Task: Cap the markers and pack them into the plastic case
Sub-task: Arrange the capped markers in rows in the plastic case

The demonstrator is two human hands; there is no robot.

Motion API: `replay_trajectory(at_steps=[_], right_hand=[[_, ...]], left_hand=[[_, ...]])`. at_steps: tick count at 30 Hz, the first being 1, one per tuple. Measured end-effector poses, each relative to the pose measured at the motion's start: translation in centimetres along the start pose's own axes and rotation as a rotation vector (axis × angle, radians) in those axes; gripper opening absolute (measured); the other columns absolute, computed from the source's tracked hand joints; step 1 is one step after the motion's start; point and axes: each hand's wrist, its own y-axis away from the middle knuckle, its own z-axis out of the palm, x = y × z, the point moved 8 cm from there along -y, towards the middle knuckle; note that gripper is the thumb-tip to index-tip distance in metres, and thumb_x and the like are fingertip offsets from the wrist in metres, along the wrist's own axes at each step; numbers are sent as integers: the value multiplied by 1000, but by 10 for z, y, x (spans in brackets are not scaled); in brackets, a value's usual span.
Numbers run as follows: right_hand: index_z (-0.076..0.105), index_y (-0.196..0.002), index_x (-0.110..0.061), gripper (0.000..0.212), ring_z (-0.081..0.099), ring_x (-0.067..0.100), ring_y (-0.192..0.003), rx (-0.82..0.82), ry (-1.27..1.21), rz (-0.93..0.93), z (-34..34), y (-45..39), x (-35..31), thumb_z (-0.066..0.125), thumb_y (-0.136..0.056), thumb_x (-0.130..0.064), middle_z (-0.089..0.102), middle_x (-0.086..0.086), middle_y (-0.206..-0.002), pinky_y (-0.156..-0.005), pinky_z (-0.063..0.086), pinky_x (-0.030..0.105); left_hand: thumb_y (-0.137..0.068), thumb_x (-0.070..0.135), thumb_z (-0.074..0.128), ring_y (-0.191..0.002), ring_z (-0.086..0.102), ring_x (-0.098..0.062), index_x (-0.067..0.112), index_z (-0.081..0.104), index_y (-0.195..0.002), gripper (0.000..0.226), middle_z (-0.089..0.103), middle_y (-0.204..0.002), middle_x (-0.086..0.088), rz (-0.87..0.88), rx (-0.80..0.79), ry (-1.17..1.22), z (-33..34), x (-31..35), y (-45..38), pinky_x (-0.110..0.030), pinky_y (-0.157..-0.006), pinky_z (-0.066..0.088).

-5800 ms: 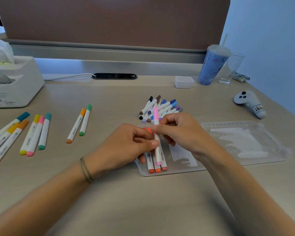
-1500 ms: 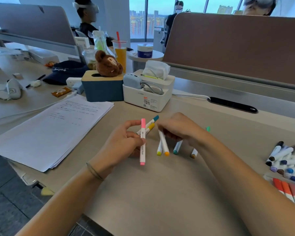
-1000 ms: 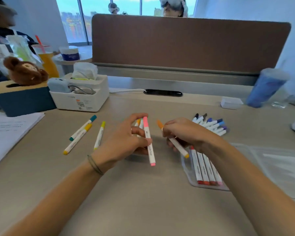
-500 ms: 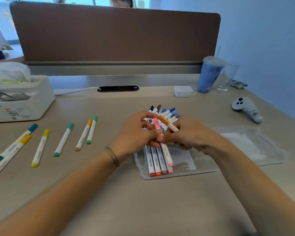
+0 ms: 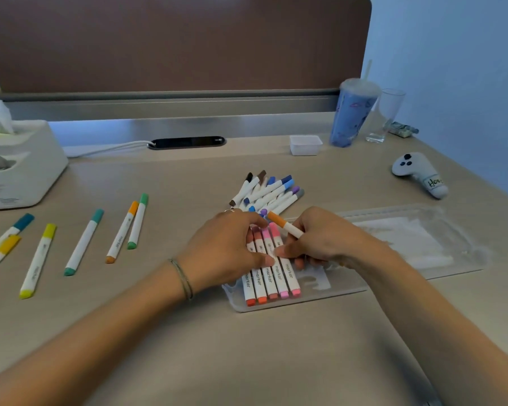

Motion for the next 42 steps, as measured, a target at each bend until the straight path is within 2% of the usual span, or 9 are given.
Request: replay_trajectory(at_steps=[9, 16, 21, 24, 28, 32, 35, 39, 42], right_hand=[[71, -87, -20, 19, 65, 13, -63, 82, 148, -10, -3, -2, -2, 81, -85, -36, 71, 1, -73, -65, 55, 28], [76, -77, -20, 20, 67, 17, -73, 175, 55, -138, -10, 13, -3, 87, -76, -37, 73, 2, -77, -70, 54, 33], [79, -86, -21, 23, 71, 11, -72, 110, -198, -151, -19, 23, 5, 68, -95, -39, 77, -1, -76, -78, 56, 32], [79, -99, -18, 27, 75, 26, -89, 38, -363, -100, -21, 25, 12, 56, -103, -31, 80, 3, -84, -89, 60, 44], [81, -99, -17, 15, 71, 30, -81, -15, -305, -99, -17, 21, 12, 69, -96, -24, 80, 4, -87, -84, 61, 43], [81, -93, -10, 11, 71, 19, -72, -21, -288, -15, -13, 17, 18, 76, -90, -20, 79, 7, -82, -78, 63, 36], [78, -93, -5, 13, 74, 17, -68, -22, -271, 28, -10, 14, 20, 76, -91, -18, 79, 6, -77, -78, 65, 36], [76, -92, -3, 20, 78, 24, -75, 3, -201, 52, -7, 7, 17, 75, -92, -23, 78, 6, -74, -86, 63, 43], [76, -84, -9, 21, 70, 15, -61, 36, -86, 56, -7, 3, 14, 76, -91, -29, 76, 2, -69, -76, 62, 35]], left_hand=[[-82, 45, 76, -98, 59, -7, 36, 55, -131, 54, 61, -107, 14, 22, -62, 29, -2, -1, -8, -26, -84, 51], [-95, 30, 66, -58, 67, -7, 21, 72, -97, 11, 74, -72, 0, -32, 79, 589, -14, 3, -22, -18, -58, 53], [-97, 15, 63, -55, 65, -7, 14, 73, -97, 10, 72, -72, -5, -40, 47, 661, -15, 3, -26, -17, -55, 51], [-98, 13, 61, -58, 66, -8, 17, 72, -98, 12, 75, -80, -10, -47, 16, 667, -13, 3, -28, -20, -58, 54], [-99, 11, 59, -62, 68, -8, 19, 72, -101, 15, 74, -76, -2, -34, 10, 665, -11, 6, -28, -20, -61, 58], [-93, 20, 68, -74, 71, -9, 30, 67, -110, 20, 71, -89, 5, 5, 42, 442, -9, 6, -28, -18, -64, 57], [-85, 33, 77, -82, 65, -8, 31, 65, -98, 18, 66, -89, 9, 33, 27, 133, -12, 7, -25, -19, -71, 52], [-73, 52, 81, -82, 63, -8, 26, 60, -82, 35, 67, -86, 8, 46, -202, -50, 1, 4, -17, -32, -78, 56], [-71, 61, 78, -88, 63, -10, 27, 57, -86, 42, 68, -93, 8, 61, -273, -136, 7, 4, -14, -36, -82, 57]])
